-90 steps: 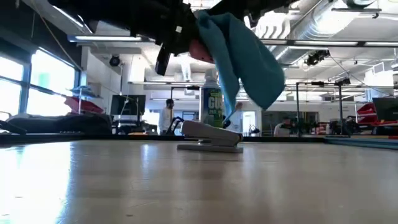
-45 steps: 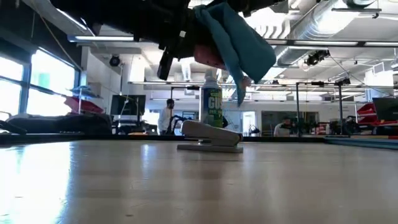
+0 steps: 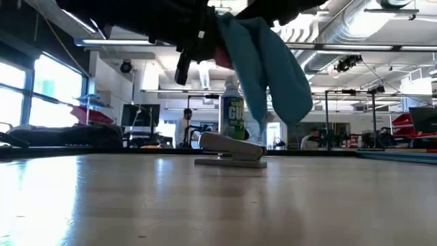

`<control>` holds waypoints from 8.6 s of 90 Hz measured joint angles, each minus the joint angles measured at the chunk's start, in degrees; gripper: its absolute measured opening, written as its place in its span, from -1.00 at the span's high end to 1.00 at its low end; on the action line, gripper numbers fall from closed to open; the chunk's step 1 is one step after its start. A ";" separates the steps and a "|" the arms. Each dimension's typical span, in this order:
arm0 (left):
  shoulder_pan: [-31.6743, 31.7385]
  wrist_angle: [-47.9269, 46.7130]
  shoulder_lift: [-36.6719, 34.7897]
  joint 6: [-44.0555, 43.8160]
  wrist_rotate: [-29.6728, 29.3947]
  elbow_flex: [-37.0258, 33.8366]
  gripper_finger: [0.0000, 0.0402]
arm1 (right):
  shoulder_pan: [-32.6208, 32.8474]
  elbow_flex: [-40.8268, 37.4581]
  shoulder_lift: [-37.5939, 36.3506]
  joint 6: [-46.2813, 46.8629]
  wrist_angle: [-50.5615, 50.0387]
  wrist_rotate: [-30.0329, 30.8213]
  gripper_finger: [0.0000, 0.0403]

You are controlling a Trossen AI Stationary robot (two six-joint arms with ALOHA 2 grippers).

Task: Apply microfiber cloth
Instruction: Wipe the pink phone with the blue microfiber cloth

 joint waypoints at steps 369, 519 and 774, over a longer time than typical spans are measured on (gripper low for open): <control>0.97 25.24 4.10 143.08 -4.72 5.77 0.95 | 0.91 26.40 2.53 10.47 -40.39 -32.25 1.00; 2.12 29.15 4.17 136.22 -6.07 5.53 0.95 | 6.99 26.36 -1.40 7.08 -40.86 -15.59 1.00; -14.33 10.33 -9.85 100.75 -39.83 -19.47 0.93 | 20.35 -7.18 -7.63 107.29 -79.54 6.22 1.00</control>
